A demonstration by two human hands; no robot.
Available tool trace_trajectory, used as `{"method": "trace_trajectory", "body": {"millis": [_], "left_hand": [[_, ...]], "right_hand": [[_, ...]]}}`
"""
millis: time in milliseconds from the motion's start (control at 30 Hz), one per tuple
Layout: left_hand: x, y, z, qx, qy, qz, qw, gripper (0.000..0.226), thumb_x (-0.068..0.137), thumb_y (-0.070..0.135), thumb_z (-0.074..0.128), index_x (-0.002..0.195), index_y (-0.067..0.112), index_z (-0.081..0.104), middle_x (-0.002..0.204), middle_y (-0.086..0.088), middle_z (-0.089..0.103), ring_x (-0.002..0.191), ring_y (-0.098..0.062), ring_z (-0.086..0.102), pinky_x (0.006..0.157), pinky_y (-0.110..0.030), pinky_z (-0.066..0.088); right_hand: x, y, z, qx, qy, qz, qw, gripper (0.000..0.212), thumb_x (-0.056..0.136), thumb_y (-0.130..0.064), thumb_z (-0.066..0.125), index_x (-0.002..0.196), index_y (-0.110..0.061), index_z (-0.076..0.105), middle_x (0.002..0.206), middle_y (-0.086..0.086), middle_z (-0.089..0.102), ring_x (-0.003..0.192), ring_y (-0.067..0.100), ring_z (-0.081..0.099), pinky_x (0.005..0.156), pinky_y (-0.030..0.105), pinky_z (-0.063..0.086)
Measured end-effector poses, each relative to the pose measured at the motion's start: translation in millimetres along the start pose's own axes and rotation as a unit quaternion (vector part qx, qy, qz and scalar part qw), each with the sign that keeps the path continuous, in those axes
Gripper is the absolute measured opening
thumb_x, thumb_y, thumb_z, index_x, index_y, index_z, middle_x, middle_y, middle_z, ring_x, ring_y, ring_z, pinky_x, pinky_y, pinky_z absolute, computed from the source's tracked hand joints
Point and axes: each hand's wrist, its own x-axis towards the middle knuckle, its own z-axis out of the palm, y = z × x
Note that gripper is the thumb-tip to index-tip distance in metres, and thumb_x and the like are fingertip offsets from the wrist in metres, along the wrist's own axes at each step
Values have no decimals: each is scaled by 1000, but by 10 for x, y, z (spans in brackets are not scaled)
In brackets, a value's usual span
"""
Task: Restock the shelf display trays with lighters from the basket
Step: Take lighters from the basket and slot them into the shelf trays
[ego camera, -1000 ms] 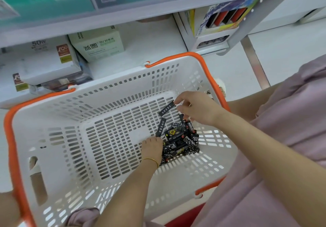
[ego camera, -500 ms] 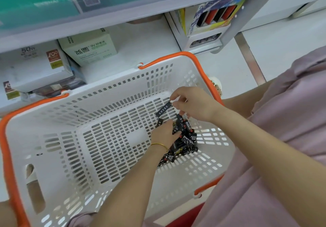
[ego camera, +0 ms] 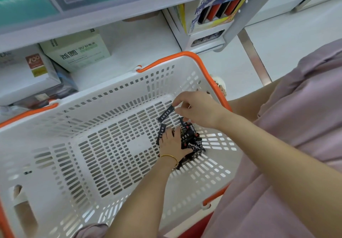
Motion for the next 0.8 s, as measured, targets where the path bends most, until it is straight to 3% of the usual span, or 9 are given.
{"method": "trace_trajectory", "body": {"millis": [200,433,800], "left_hand": [[2,81,-8,34,-1,7,999,98,71,62,66,146,21,19,136,-14,33,127,-32,31,105,-44,29],[57,121,-33,26,-40,12,999,93,72,57,69,142,16,24,140,-11,33,127,-32,36,103,-43,37],[117,142,-74,21,-82,18,996,95,68,56,72,139,16,24,134,-15,40,124,-33,38,101,-42,39]], "right_hand": [[-17,-24,-4,-12,-5,7,1000,24,94,-19,51,115,-13,59,91,-4,54,80,8,54,74,19,42],[-15,-60,2,-33,-14,3,999,25,94,-19,51,117,-12,59,87,-5,52,80,7,51,68,18,41],[-6,-87,16,-33,-19,3,999,26,94,-21,51,117,-14,59,88,-6,52,79,7,50,77,20,41]]}}
